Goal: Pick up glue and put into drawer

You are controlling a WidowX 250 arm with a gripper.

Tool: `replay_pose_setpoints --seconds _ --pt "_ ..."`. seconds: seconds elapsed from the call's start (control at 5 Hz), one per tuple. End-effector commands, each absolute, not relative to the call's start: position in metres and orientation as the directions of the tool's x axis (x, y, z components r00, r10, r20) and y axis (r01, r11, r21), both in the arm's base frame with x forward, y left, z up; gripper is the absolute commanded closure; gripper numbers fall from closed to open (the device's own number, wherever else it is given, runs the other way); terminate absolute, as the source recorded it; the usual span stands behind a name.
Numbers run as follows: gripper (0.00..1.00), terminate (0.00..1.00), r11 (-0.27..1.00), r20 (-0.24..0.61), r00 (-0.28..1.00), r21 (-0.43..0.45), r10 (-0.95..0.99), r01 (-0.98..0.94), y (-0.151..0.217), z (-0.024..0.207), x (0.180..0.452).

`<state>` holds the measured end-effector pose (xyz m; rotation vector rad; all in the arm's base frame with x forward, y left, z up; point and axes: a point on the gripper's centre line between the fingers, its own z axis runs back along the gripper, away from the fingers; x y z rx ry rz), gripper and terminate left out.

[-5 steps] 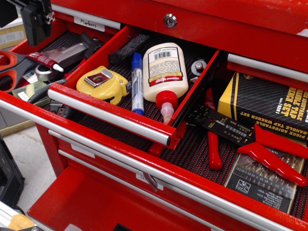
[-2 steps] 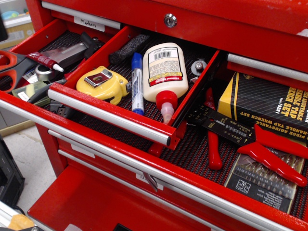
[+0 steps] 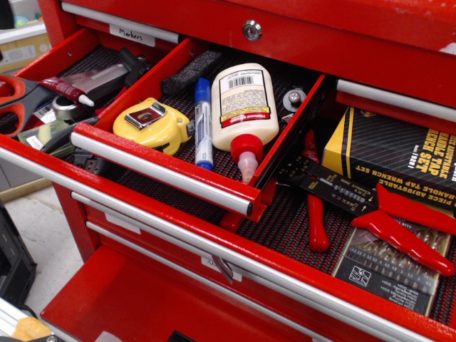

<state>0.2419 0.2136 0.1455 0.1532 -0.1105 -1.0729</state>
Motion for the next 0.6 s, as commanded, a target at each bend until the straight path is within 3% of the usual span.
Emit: replay_pose_setpoints --seconds 0.0,0.2,0.4 --pt "0.00 0.00 0.018 -0.080 0.040 0.254 -0.996 0.967 0.221 0.148 0.282" --pt "0.00 0.00 -0.216 -0.055 -0.209 0.237 -0.976 0.947 0.223 0.135 0.284" --pt "0.00 0.00 -0.239 -0.015 -0.243 0.244 -0.970 0.940 0.221 0.119 0.284"
